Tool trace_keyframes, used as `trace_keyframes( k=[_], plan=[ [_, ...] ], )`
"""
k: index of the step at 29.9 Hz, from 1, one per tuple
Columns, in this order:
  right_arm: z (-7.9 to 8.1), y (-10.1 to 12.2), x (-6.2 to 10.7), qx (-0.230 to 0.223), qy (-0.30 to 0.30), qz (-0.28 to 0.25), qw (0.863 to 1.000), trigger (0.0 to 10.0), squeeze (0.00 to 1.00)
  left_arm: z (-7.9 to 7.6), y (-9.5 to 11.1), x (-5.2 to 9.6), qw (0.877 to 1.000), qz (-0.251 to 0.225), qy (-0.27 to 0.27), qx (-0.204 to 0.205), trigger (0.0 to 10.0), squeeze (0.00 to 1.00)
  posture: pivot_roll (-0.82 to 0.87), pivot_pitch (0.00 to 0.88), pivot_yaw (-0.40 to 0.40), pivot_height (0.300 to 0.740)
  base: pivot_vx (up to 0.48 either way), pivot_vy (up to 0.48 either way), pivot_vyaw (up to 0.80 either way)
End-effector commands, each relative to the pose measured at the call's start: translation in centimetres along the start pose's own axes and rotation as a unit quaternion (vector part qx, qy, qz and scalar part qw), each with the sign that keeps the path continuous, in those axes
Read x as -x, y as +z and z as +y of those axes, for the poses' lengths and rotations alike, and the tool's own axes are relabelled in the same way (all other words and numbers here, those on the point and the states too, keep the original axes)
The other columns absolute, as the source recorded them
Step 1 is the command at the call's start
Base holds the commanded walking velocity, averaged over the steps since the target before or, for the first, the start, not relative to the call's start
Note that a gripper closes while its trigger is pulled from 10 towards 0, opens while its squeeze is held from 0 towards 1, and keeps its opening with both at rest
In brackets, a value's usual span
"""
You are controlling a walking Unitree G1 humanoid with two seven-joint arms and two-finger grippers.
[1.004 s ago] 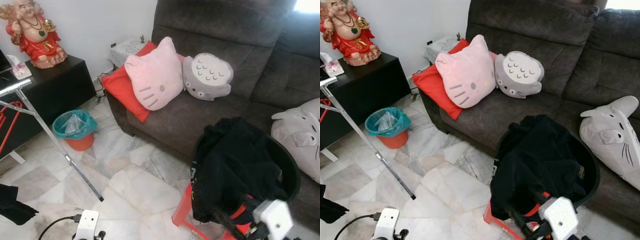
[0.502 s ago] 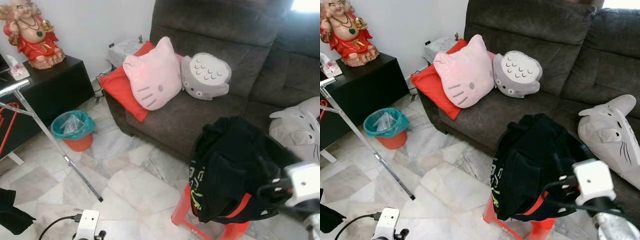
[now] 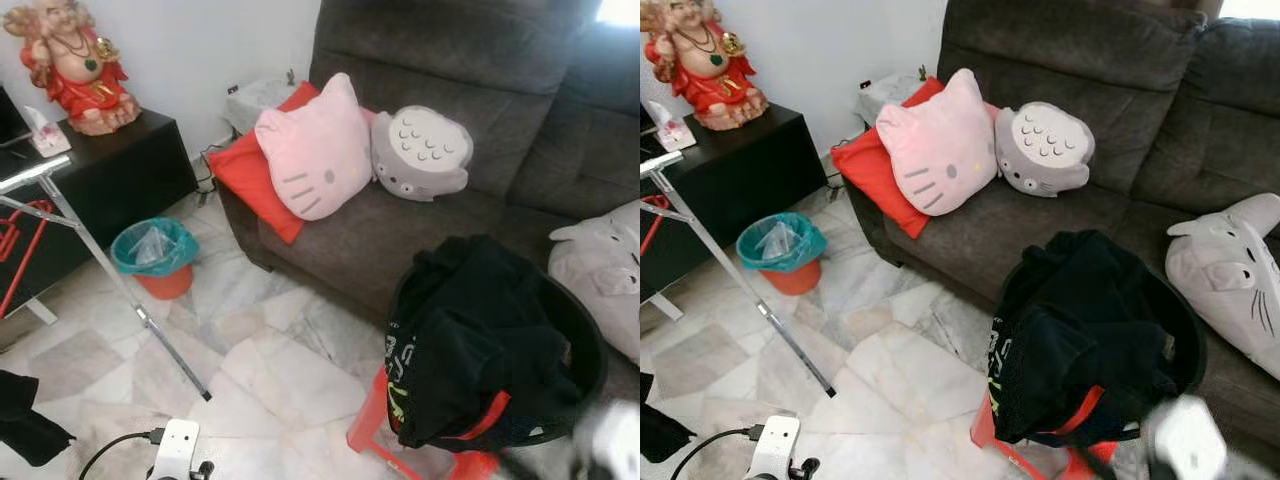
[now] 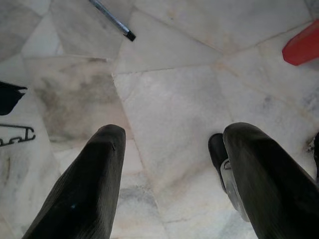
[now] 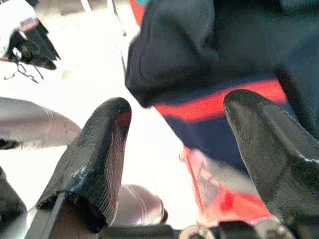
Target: Hang hanger
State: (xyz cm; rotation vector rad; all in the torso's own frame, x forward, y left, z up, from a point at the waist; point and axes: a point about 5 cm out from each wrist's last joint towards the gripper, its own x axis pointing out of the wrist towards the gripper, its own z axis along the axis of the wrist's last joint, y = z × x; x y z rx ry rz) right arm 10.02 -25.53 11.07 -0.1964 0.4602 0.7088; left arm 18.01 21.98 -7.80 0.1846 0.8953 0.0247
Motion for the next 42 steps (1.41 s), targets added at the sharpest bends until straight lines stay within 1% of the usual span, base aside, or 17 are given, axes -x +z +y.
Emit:
trace_keyframes(
  k=[1,7,8,9,11,12,15,17,19,21,25,29,31,35,39,40,42],
  plan=[
    [-0.9,0.4,0.7,0.023,-0.02,0.004,1.0,10.0,0.0,0.1,0.1,0.0,1.0,-0.002,-0.001,0.006,10.0,0.0,-0.19,0.0,0.068,0.736,0.0,0.0,0.0],
    [-1.3,0.4,1.0,0.034,-0.015,0.021,0.999,10.0,0.0,0.1,0.1,0.0,1.0,-0.002,-0.002,0.005,10.0,0.0,-0.19,0.0,0.072,0.736,0.0,0.0,0.0],
    [-2.1,-0.1,0.8,0.075,-0.032,0.061,0.995,10.0,0.0,0.1,0.1,0.0,1.0,-0.002,-0.002,0.005,10.0,0.0,-0.19,0.0,0.072,0.736,0.0,0.0,0.0],
    [-2.5,-0.2,0.7,0.091,-0.046,0.072,0.992,10.0,0.0,0.2,0.1,0.0,1.0,-0.002,-0.002,0.006,10.0,0.0,-0.2,0.0,0.072,0.736,0.0,0.0,0.0],
    [-4.3,0.3,0.1,0.126,-0.117,0.062,0.983,10.0,0.0,0.2,0.1,0.0,1.0,-0.002,-0.002,0.006,10.0,0.0,-0.2,0.0,0.074,0.736,0.0,0.0,0.0],
    [-4.8,0.9,-0.5,0.161,-0.133,0.052,0.977,10.0,0.0,0.2,0.1,0.0,1.0,-0.002,-0.002,0.006,10.0,0.0,-0.19,0.0,0.074,0.736,0.0,0.0,0.0],
    [-4.8,1.8,-1.4,0.199,-0.132,0.028,0.971,10.0,0.0,0.1,0.1,0.0,1.0,-0.002,-0.001,0.006,10.0,0.0,-0.19,0.0,0.071,0.736,0.0,0.0,0.0],
    [-4.8,2.7,-2.0,0.188,-0.145,-0.011,0.971,10.0,0.0,0.2,0.1,0.0,1.0,-0.002,0.0,0.006,10.0,0.0,-0.19,0.0,0.069,0.736,0.0,0.0,0.0],
    [-4.8,3.4,-2.4,0.219,-0.153,-0.022,0.963,10.0,0.0,0.2,0.1,0.0,1.0,-0.003,0.001,0.007,10.0,0.0,-0.18,0.0,0.069,0.736,0.0,0.0,0.0],
    [-4.4,3.8,-2.6,0.227,-0.149,-0.04,0.962,10.0,0.0,0.2,0.1,0.0,1.0,-0.003,0.0,0.007,10.0,0.0,-0.19,0.0,0.069,0.736,0.0,0.0,0.0],
    [-3.6,3.2,-2.5,0.241,-0.153,-0.047,0.957,10.0,0.0,0.2,0.1,0.0,1.0,-0.003,-0.001,0.008,10.0,0.0,-0.19,0.0,0.068,0.736,0.0,0.0,0.0],
    [-2.7,1.9,-1.5,0.177,-0.157,-0.065,0.969,10.0,0.0,0.1,0.1,0.0,1.0,-0.003,-0.001,0.009,10.0,0.0,-0.2,0.0,0.067,0.736,0.0,0.0,0.0],
    [-3.2,1.0,-1.1,0.211,-0.181,-0.034,0.96,10.0,0.0,0.1,0.1,0.0,1.0,-0.003,-0.001,0.01,10.0,0.0,-0.2,0.0,0.069,0.736,0.0,0.0,0.0],
    [-3.8,0.1,-1.1,0.314,-0.196,0.009,0.929,10.0,0.0,0.1,0.1,0.0,1.0,-0.004,-0.001,0.009,10.0,0.0,-0.2,0.0,0.069,0.736,0.0,0.0,0.0],
    [-4.0,0.4,-1.6,0.329,-0.208,-0.004,0.921,10.0,0.0,0.1,0.1,0.0,1.0,-0.004,-0.001,0.01,10.0,0.0,-0.2,0.0,0.068,0.736,0.0,0.0,0.0],
    [-3.9,0.5,-2.4,0.346,-0.21,-0.012,0.914,10.0,0.0,0.2,0.1,0.0,1.0,-0.004,0.0,0.011,10.0,0.0,-0.19,0.0,0.067,0.736,0.0,0.0,0.0],
    [-3.7,0.4,-2.8,0.353,-0.214,-0.018,0.911,10.0,0.0,0.2,0.1,0.0,1.0,-0.004,0.001,0.011,10.0,0.0,-0.19,0.0,0.068,0.736,0.0,0.0,0.0]
  ],
)
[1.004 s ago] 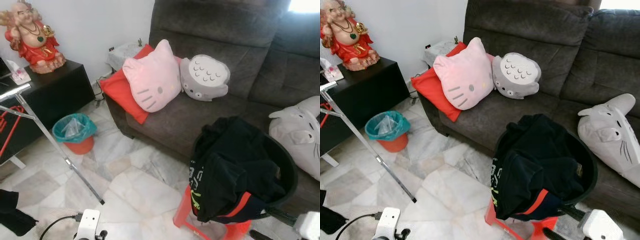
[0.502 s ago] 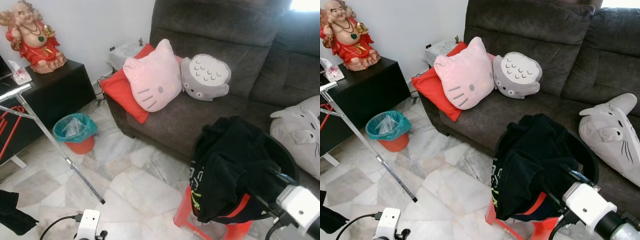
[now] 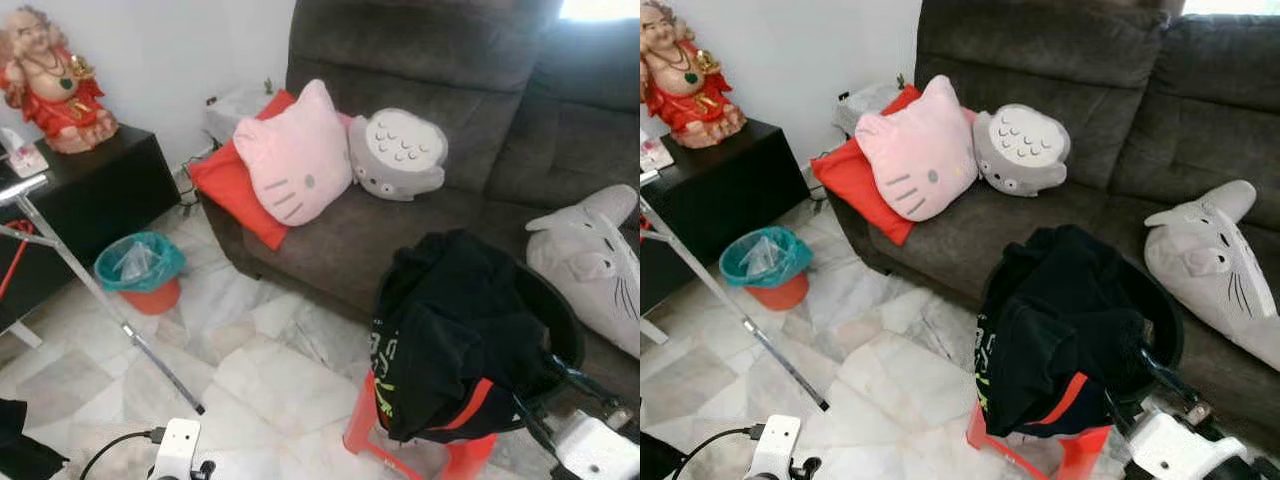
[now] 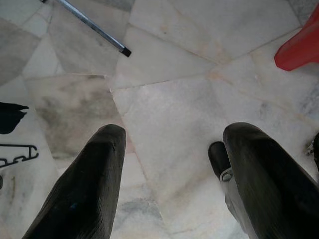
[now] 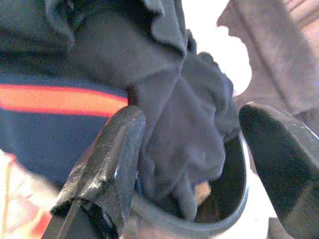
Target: Hang hanger
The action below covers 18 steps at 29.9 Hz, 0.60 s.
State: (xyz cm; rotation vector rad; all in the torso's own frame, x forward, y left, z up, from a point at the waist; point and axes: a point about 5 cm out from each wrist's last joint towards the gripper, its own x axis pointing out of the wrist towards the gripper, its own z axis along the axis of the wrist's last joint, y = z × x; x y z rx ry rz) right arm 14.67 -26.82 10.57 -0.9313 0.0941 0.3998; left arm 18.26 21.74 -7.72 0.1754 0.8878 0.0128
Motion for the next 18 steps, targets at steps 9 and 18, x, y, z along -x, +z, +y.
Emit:
trace_keyframes(
  k=[9,18],
  plan=[
    [3.2,0.7,-2.0,-0.004,-0.027,-0.034,0.999,10.0,0.0,0.5,-0.2,0.1,1.0,-0.001,0.01,0.009,10.0,0.0,-0.18,0.0,0.07,0.736,0.0,0.0,0.0],
    [3.2,0.8,-2.1,0.029,-0.059,-0.043,0.997,10.0,0.0,0.5,-0.2,0.1,1.0,-0.001,0.01,0.009,10.0,0.0,-0.19,0.0,0.07,0.736,0.0,0.0,0.0]
  ],
)
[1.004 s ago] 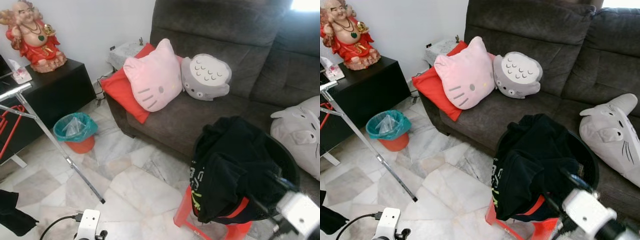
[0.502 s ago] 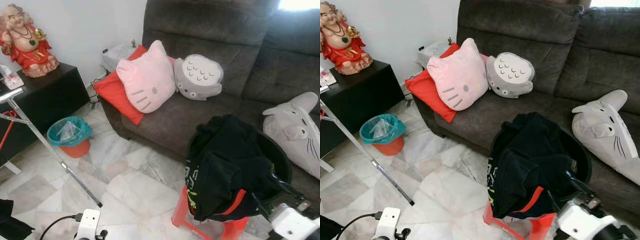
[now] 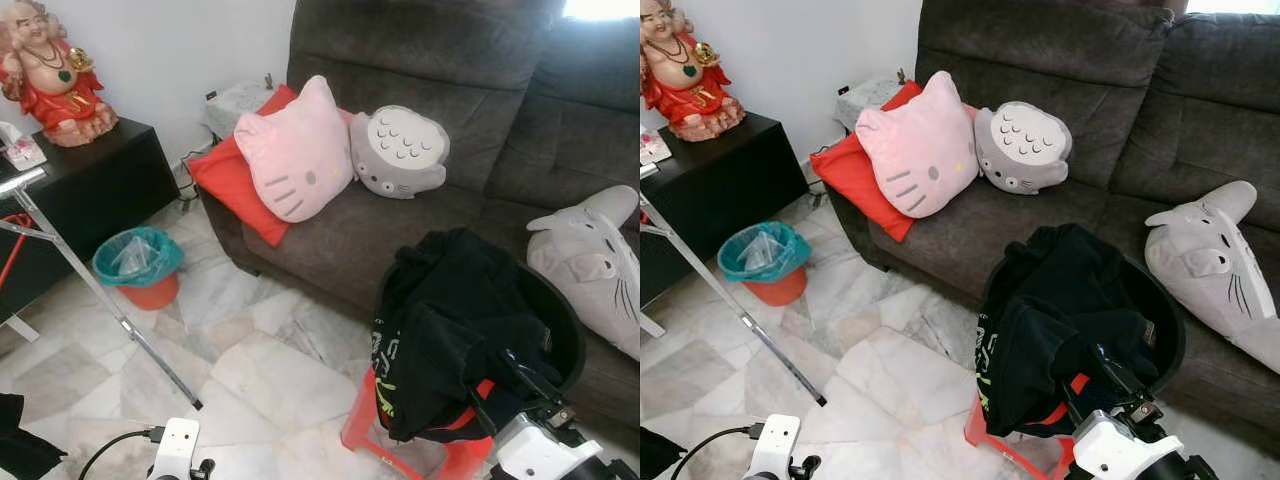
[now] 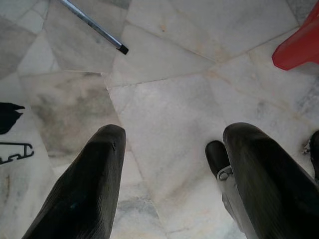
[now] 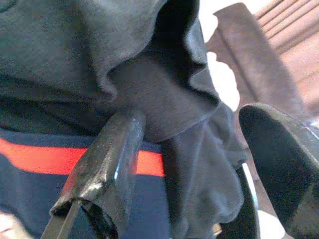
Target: Hang hanger
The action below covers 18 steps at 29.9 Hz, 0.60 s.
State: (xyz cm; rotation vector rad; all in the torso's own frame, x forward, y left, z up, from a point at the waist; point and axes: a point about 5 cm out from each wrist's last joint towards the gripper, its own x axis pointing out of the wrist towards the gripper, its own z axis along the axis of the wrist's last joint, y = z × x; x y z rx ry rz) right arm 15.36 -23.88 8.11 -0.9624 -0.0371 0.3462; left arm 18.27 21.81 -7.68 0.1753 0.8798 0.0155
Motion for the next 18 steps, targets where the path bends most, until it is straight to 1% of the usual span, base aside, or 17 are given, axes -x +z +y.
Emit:
trace_keyframes(
  k=[1,2,3,7,8,13,17,18],
  plan=[
    [-0.1,0.0,0.0,0.008,-0.014,-0.003,1.0,10.0,0.0,0.4,-0.2,0.1,1.0,0.002,0.009,0.008,10.0,0.0,-0.19,0.0,0.07,0.736,0.0,0.0,0.0],
    [-0.4,0.0,-0.1,0.014,-0.032,-0.006,0.999,10.0,0.0,0.4,-0.2,0.1,1.0,0.002,0.008,0.009,10.0,0.0,-0.19,0.0,0.071,0.736,0.0,0.0,0.0],
    [-0.5,0.1,-0.2,0.016,-0.036,-0.008,0.999,10.0,0.0,0.4,-0.2,0.1,1.0,0.002,0.008,0.009,10.0,0.0,-0.19,0.0,0.071,0.736,0.0,0.0,0.0],
    [-0.7,0.2,-0.3,0.019,-0.041,-0.012,0.999,10.0,0.0,0.4,-0.2,0.1,1.0,0.002,0.008,0.008,10.0,0.0,-0.18,0.0,0.07,0.736,0.0,0.0,0.0],
    [-0.7,0.3,-0.6,0.021,-0.042,-0.017,0.999,10.0,0.0,0.4,-0.2,0.1,1.0,0.002,0.008,0.009,10.0,0.0,-0.18,0.0,0.07,0.736,0.0,0.0,0.0],
    [-0.5,0.4,-1.1,0.02,-0.035,-0.026,0.999,10.0,0.0,0.3,-0.2,0.1,1.0,0.002,0.009,0.01,10.0,0.0,-0.18,0.0,0.068,0.736,0.0,0.0,0.0],
    [-0.4,0.6,-1.8,0.013,-0.026,-0.034,0.999,10.0,0.0,0.3,-0.2,0.1,1.0,0.002,0.008,0.01,10.0,0.0,-0.18,0.0,0.068,0.736,0.0,0.0,0.0],
    [-0.2,0.7,-2.2,0.009,-0.017,-0.039,0.999,10.0,0.0,0.3,-0.2,0.1,1.0,0.002,0.008,0.01,10.0,0.0,-0.18,0.0,0.068,0.736,0.0,0.0,0.0]
  ],
)
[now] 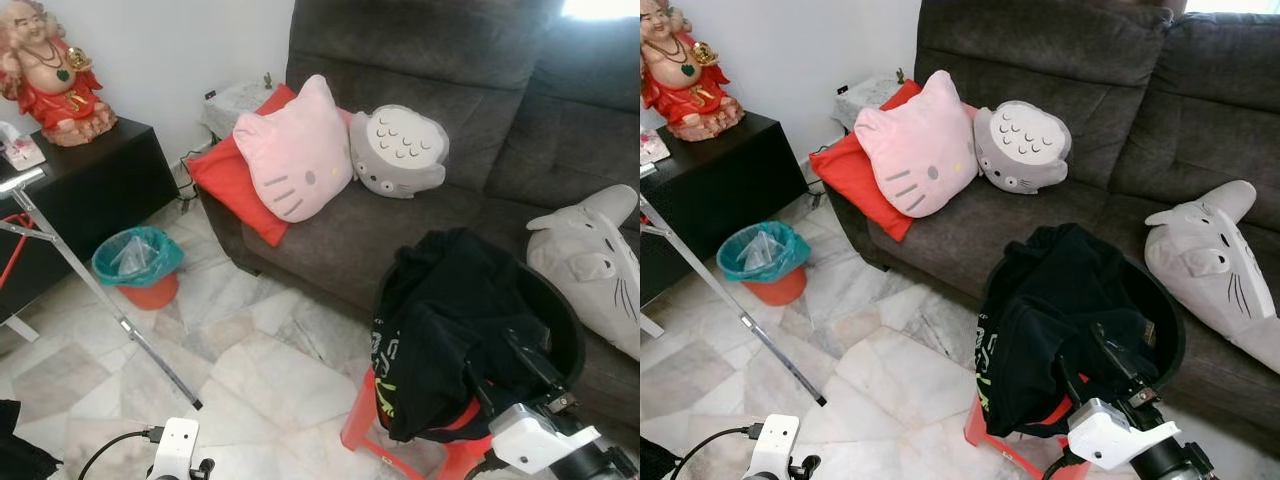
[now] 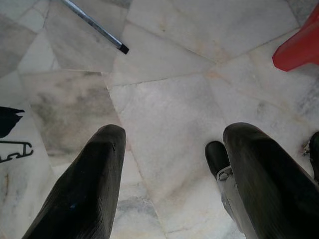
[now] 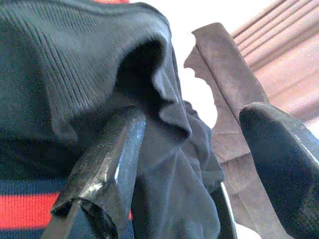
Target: Hang hanger
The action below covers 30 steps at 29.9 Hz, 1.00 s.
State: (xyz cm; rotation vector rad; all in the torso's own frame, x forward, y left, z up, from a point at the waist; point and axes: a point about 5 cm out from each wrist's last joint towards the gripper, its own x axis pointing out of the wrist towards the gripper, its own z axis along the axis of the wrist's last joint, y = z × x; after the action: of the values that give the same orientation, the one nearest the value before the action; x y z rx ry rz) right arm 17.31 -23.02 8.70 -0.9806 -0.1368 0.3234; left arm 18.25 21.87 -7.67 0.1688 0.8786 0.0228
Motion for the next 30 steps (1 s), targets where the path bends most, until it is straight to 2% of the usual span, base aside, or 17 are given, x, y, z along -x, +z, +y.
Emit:
trace_keyframes(
  k=[1,8,16,20,21,24,25,26,30],
  plan=[
    [0.4,0.1,-0.4,-0.011,0.017,-0.007,1.0,10.0,0.0,0.3,-0.2,0.1,1.0,0.003,0.006,0.006,10.0,0.0,-0.18,0.0,0.068,0.736,0.0,0.0,0.0],
    [0.7,0.6,-1.7,-0.033,0.024,-0.019,0.999,10.0,0.0,0.3,-0.2,0.1,1.0,0.003,0.006,0.006,10.0,0.0,-0.17,0.0,0.066,0.736,0.0,0.0,0.0],
    [0.2,0.0,-2.2,-0.01,0.017,-0.01,1.0,10.0,0.0,0.3,-0.3,0.1,1.0,0.003,0.007,0.006,10.0,0.0,-0.17,0.0,0.063,0.736,0.0,0.0,0.0],
    [-0.6,-0.6,-2.8,-0.01,-0.01,0.006,1.0,10.0,0.0,0.3,-0.3,0.1,1.0,0.003,0.006,0.005,10.0,0.0,-0.17,0.0,0.061,0.736,0.0,0.0,0.0],
    [-1.2,-0.9,-3.1,-0.014,-0.035,0.022,0.999,10.0,0.0,0.3,-0.3,0.1,1.0,0.003,0.007,0.005,10.0,0.0,-0.17,0.0,0.061,0.736,0.0,0.0,0.0],
    [-1.5,-1.1,-3.2,-0.022,-0.047,0.03,0.998,10.0,0.0,0.3,-0.3,0.1,1.0,0.003,0.007,0.005,10.0,0.0,-0.16,0.0,0.06,0.736,0.0,0.0,0.0],
    [-2.0,-1.5,-3.4,-0.039,-0.072,0.047,0.996,10.0,0.0,0.3,-0.3,0.1,1.0,0.003,0.007,0.005,10.0,0.0,-0.16,0.0,0.06,0.736,0.0,0.0,0.0],
    [-2.0,-1.5,-3.4,-0.039,-0.072,0.047,0.996,10.0,0.0,0.3,-0.3,0.1,1.0,0.003,0.007,0.005,10.0,0.0,-0.16,0.0,0.06,0.736,0.0,0.0,0.0],
    [-2.7,-1.6,-3.6,-0.12,-0.131,0.056,0.982,10.0,0.0,0.2,-0.3,0.1,1.0,0.004,0.005,0.004,10.0,0.0,-0.16,0.0,0.061,0.736,0.0,0.0,0.0]
  ],
)
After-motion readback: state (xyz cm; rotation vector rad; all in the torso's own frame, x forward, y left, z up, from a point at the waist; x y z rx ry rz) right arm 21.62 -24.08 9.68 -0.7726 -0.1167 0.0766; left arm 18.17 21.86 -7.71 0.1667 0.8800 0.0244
